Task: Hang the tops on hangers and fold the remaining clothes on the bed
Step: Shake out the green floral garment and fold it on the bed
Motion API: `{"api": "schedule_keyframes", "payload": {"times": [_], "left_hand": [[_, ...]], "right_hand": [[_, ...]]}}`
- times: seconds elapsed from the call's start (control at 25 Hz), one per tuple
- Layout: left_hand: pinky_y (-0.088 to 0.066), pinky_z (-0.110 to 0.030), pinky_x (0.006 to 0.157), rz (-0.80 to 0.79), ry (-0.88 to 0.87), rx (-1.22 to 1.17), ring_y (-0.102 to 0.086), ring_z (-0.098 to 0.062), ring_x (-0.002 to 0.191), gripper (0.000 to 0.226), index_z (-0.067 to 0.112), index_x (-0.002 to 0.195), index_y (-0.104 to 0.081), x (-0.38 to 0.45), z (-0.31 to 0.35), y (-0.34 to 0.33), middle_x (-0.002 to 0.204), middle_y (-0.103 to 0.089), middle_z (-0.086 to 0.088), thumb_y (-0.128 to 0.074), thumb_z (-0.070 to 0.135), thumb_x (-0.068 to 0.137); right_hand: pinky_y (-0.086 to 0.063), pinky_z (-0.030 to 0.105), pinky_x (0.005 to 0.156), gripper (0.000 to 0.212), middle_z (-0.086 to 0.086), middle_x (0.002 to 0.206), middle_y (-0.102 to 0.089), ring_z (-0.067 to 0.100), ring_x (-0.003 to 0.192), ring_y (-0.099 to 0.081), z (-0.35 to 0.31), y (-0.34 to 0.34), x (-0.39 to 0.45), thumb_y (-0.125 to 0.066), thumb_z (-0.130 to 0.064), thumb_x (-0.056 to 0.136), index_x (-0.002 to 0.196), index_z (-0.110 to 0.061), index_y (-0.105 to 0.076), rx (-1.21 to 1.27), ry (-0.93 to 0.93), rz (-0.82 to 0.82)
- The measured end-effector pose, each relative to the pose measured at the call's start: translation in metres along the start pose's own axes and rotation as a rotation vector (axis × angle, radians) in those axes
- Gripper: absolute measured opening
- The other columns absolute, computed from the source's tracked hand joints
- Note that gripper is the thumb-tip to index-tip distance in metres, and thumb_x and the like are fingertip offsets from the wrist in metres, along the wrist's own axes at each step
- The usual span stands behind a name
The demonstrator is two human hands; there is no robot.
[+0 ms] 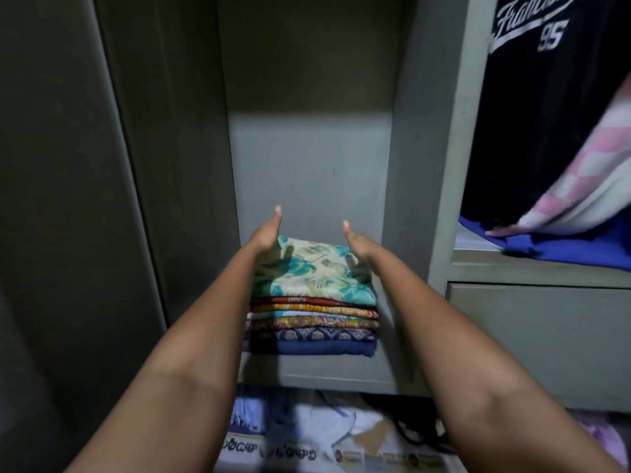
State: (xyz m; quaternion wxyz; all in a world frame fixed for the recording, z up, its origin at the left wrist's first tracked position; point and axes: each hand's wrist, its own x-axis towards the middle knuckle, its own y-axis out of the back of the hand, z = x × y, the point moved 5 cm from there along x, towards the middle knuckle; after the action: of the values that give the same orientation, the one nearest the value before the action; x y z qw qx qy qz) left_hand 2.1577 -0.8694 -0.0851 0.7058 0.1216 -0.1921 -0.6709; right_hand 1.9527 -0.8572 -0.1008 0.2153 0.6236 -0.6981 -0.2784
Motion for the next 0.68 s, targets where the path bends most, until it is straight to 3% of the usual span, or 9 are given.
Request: {"api": "schedule_keyframes", "payload": {"times": [0.08,0.2,0.32,0.4,0.48,0.56,0.64,0.68], "left_hand": [[-0.016,-0.041,0.116,0.057,-0.012,-0.248,-0.019,-0.025,0.145,0.075,0.014,0.151,-0.022,-0.036,0.012,-0.003,0.158,-0.018,-0.006,-0.02,0.064,0.095],[-0.025,-0.043,0.116,0.073,0.063,-0.359,-0.036,-0.026,0.138,0.089,0.014,0.148,-0.033,-0.089,0.009,-0.017,0.152,-0.034,-0.006,-0.027,0.077,0.086],[-0.039,-0.042,0.109,0.041,0.08,-0.421,-0.057,-0.023,0.118,0.099,0.012,0.135,-0.051,-0.132,-0.002,-0.034,0.134,-0.057,-0.008,-0.031,0.086,0.073],[-0.039,-0.041,0.108,0.028,0.084,-0.444,-0.058,-0.022,0.117,0.092,0.011,0.134,-0.051,-0.172,0.009,-0.041,0.129,-0.059,-0.003,-0.029,0.082,0.079],[-0.037,-0.042,0.11,-0.006,0.085,-0.472,-0.056,-0.022,0.12,0.091,0.013,0.137,-0.047,-0.208,0.025,-0.045,0.131,-0.056,0.0,-0.027,0.081,0.08],[-0.031,-0.038,0.112,-0.059,0.075,-0.452,-0.052,-0.022,0.125,0.099,0.013,0.141,-0.042,-0.252,0.049,-0.046,0.136,-0.052,0.0,-0.027,0.086,0.076],[-0.026,-0.023,0.103,-0.047,0.039,-0.448,-0.041,-0.02,0.133,0.085,0.011,0.147,-0.032,-0.293,0.071,-0.046,0.13,-0.041,0.01,-0.021,0.074,0.09],[-0.028,-0.023,0.097,-0.048,0.022,-0.448,-0.036,-0.019,0.135,0.077,0.009,0.148,-0.028,-0.308,0.076,-0.047,0.126,-0.038,0.01,-0.017,0.064,0.096]], "right_hand": [[-0.014,0.04,0.118,0.079,0.014,0.158,-0.017,0.028,0.145,-0.017,-0.009,0.012,-0.039,-0.017,-0.061,0.097,0.15,-0.003,-0.021,0.191,0.107,-0.027],[-0.015,0.038,0.116,0.075,0.009,0.157,-0.021,0.025,0.145,-0.02,0.002,0.021,-0.092,-0.021,-0.06,0.098,0.149,-0.006,-0.024,0.34,0.17,-0.123],[-0.017,0.041,0.118,0.104,0.006,0.157,-0.022,0.021,0.144,-0.023,0.032,0.017,-0.124,-0.031,-0.088,0.074,0.148,-0.015,-0.033,0.391,0.147,-0.214],[-0.029,0.042,0.114,0.105,0.006,0.15,-0.039,0.02,0.136,-0.039,0.055,0.009,-0.112,-0.034,-0.092,0.067,0.141,-0.018,-0.045,0.489,0.215,-0.265],[-0.031,0.037,0.112,0.107,0.004,0.148,-0.042,0.019,0.131,-0.045,0.054,0.025,-0.165,-0.037,-0.093,0.065,0.14,-0.018,-0.046,0.501,0.18,-0.275],[-0.024,0.032,0.113,0.091,0.002,0.152,-0.034,0.019,0.138,-0.034,0.037,0.047,-0.243,-0.03,-0.079,0.083,0.145,-0.013,-0.037,0.447,0.132,-0.245],[-0.024,0.031,0.11,0.065,0.008,0.151,-0.033,0.022,0.141,-0.027,0.045,0.063,-0.269,-0.02,-0.051,0.101,0.146,-0.005,-0.032,0.483,0.174,-0.192],[-0.022,0.032,0.112,0.063,0.009,0.153,-0.03,0.023,0.143,-0.024,0.044,0.074,-0.302,-0.019,-0.048,0.102,0.147,-0.005,-0.03,0.475,0.163,-0.14]]}}
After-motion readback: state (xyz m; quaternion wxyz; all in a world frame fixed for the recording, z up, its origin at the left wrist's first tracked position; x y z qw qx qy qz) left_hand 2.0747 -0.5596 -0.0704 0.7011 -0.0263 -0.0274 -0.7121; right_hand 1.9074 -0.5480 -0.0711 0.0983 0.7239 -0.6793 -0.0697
